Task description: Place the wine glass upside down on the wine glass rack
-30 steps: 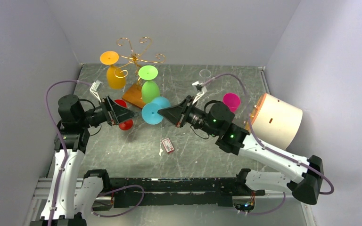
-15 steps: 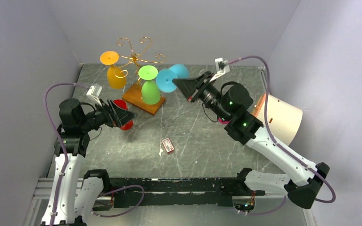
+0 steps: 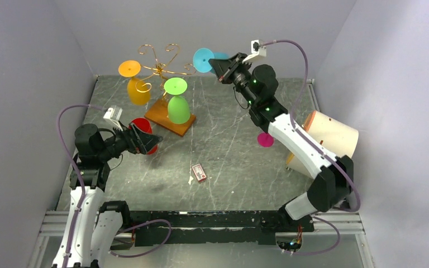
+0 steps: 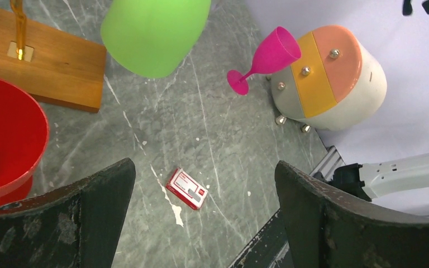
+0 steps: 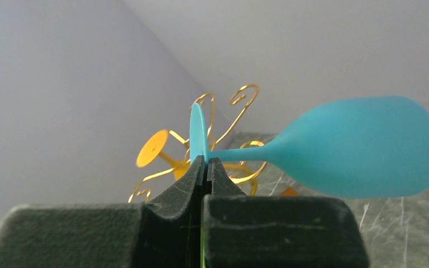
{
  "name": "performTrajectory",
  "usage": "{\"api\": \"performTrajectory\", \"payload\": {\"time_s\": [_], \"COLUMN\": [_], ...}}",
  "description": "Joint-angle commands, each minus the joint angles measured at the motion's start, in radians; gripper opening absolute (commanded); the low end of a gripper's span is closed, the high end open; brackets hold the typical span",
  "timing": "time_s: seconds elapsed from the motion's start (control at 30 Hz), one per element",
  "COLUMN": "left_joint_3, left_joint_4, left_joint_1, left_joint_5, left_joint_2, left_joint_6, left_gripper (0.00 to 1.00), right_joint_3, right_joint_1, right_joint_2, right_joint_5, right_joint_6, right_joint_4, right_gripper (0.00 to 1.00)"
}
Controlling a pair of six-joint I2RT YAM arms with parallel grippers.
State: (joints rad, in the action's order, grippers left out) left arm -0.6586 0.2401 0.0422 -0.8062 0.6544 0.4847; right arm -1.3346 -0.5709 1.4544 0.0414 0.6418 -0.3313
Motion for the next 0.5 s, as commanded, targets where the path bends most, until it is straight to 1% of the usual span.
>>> {"api": "performTrajectory", "payload": {"time_s": [0.0, 0.3, 0.47], "left_joint_3": [0.003, 0.014, 0.013], "left_joint_4": [-0.042, -0.014, 0.0], "left_joint_1": [-0.008, -0.042, -0.057], "left_joint_5": [0.046, 0.057, 0.074], "left_joint_2": [-0.025, -0.059, -0.074], "left_joint_6": [-0.033, -0.046, -0.053], "left_gripper": [0.98, 0.98, 0.98], "right_joint_3": [-0.116, -0.341, -0.42], "right_joint_1": [0.046, 0.063, 0.062], "right_joint_2": [0.099, 0.322, 0.411], "right_joint_5": [0.032, 0.129, 0.181], "right_joint_6": [0.032, 0.154, 0.212], "right_joint_4": [-0.103, -0.057, -0.024], "right_gripper": [0.0, 0.0, 0.0]}}
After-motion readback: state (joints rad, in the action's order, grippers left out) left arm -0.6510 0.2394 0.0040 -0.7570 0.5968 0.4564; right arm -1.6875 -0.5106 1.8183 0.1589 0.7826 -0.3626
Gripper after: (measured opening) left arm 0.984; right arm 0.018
